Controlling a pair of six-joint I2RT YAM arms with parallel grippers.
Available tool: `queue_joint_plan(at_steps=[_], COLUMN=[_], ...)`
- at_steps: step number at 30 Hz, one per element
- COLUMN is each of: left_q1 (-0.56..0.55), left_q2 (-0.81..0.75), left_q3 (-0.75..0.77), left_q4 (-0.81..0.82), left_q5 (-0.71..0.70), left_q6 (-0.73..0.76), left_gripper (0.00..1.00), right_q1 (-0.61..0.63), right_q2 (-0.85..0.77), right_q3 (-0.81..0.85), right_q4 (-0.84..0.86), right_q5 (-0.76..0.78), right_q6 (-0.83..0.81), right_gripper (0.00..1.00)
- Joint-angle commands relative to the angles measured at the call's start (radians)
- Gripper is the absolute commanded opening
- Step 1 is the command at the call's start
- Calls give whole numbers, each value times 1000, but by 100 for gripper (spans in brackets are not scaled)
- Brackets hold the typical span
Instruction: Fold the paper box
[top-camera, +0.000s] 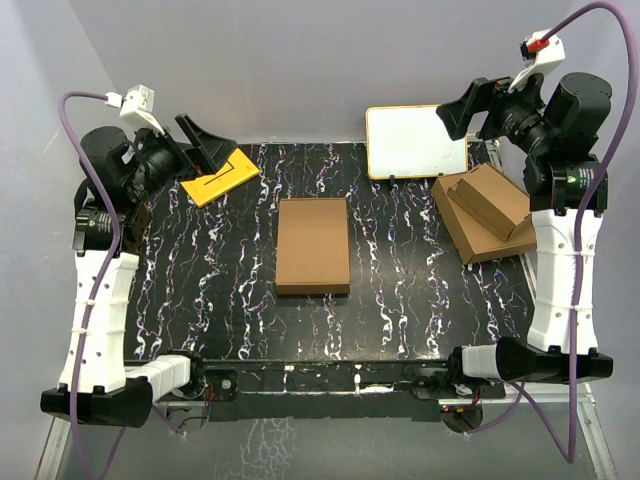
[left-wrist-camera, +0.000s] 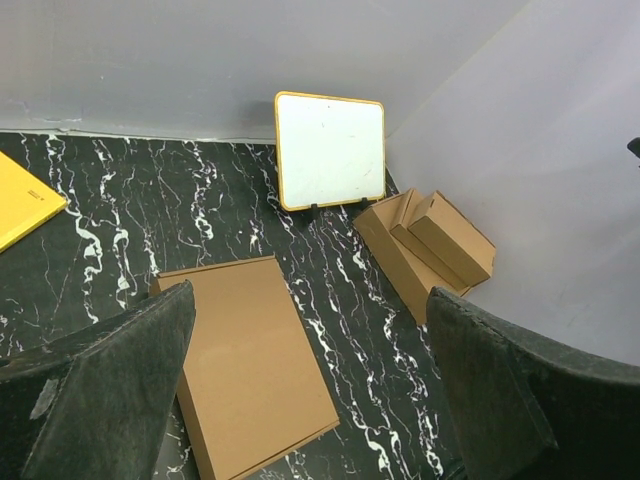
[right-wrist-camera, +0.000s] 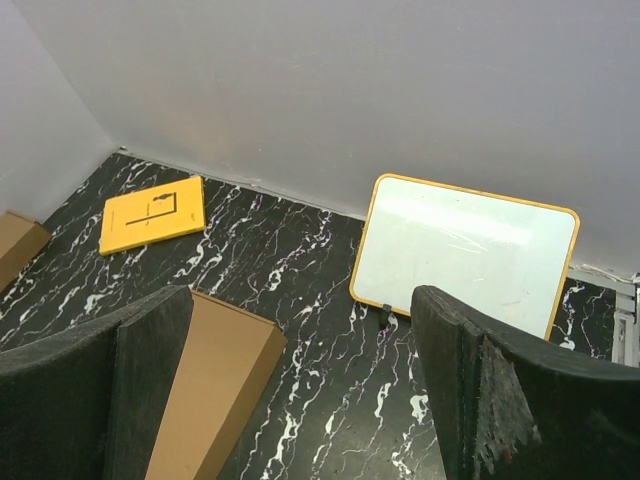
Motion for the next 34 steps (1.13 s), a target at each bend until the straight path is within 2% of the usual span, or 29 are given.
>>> queue_joint_plan(at_steps=[1,34], left_q1=[5,4], left_q2=[1,3], left_q3=[4,-32], left_q4=[7,-3], left_q5=[12,3], left_q6=[13,35], left_gripper=[97,97], right_q1=[-9,-20], right_q2=[-11,0], right_q3=[24,23], right_q4=[23,23], right_q5=[-14,-13], right_q6=[20,-11], right_gripper=[100,100])
